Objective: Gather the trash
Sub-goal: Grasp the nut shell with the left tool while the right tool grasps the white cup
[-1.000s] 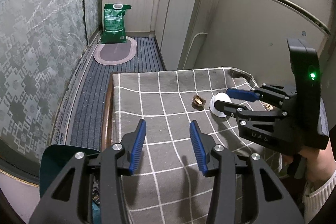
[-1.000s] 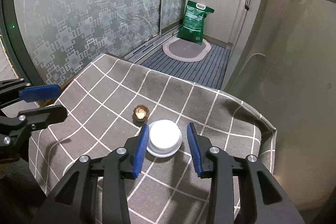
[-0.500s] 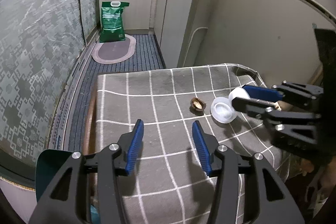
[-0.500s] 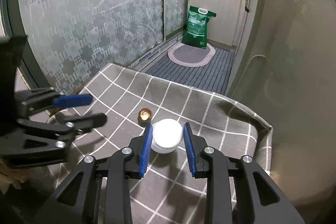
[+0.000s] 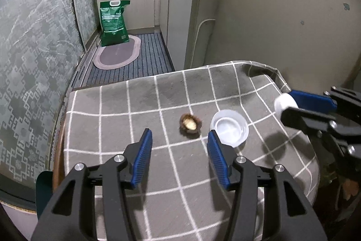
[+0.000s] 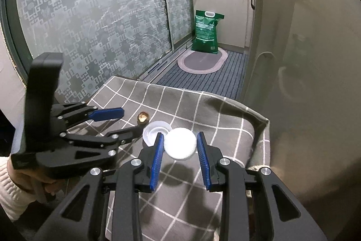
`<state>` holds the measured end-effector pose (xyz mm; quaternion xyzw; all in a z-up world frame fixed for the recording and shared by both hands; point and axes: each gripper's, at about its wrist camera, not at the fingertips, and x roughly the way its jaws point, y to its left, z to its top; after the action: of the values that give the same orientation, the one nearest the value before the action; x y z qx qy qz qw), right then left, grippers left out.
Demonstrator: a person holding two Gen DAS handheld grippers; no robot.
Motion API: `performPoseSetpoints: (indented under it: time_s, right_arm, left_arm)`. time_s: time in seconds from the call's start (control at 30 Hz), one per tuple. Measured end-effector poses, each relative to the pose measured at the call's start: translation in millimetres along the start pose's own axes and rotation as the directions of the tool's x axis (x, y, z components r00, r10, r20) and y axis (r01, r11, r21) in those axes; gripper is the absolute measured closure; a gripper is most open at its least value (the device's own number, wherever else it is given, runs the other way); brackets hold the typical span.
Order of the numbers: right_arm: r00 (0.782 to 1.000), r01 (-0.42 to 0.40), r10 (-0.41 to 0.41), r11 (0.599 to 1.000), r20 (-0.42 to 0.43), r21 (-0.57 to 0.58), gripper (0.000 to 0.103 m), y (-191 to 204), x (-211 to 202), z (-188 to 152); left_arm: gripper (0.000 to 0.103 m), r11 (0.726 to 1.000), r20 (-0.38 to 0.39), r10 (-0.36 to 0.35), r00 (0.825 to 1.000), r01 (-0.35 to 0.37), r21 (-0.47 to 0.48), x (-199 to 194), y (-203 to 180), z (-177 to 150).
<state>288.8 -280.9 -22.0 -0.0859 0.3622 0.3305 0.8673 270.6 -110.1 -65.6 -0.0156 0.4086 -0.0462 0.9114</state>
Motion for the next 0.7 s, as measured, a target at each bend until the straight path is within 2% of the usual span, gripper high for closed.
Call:
performPoseSetpoints:
  time_s: [0.23, 0.33, 0.37, 0.7]
  right_arm:
    - [1.0, -0.008, 0.008, 1.0, 0.006, 0.012, 0.073, -7.0, -8.5, -5.6]
    - [1.0, -0.015, 0.014, 1.0, 0.006, 0.024, 0.073, -10.4, -10.7, -8.0]
    - [1.0, -0.014, 0.014, 1.0, 0.005, 0.027, 0.073, -10.9, -10.8, -8.3]
    - [1.0, -0.006, 0.007, 0.999, -0.011, 0.034, 0.073, -11.3, -7.1, -7.6]
  left_arm:
    - [0.063, 1.0, -0.003, 0.005, 1.0, -0.005, -0.009, 8.3, -4.2, 7.6]
    - [0.073, 1.0, -0.001, 0.013, 1.0, -0.013, -0.017, 9.3, -3.5, 9.9]
    - [0.081, 1.0, 0.001, 0.016, 1.0, -0.016, -0.025, 10.1, -2.0, 10.4]
    - [0.081, 0.996, 0.013, -0.035, 0.999, 0.036, -0.087, 1.1, 15.8, 9.6]
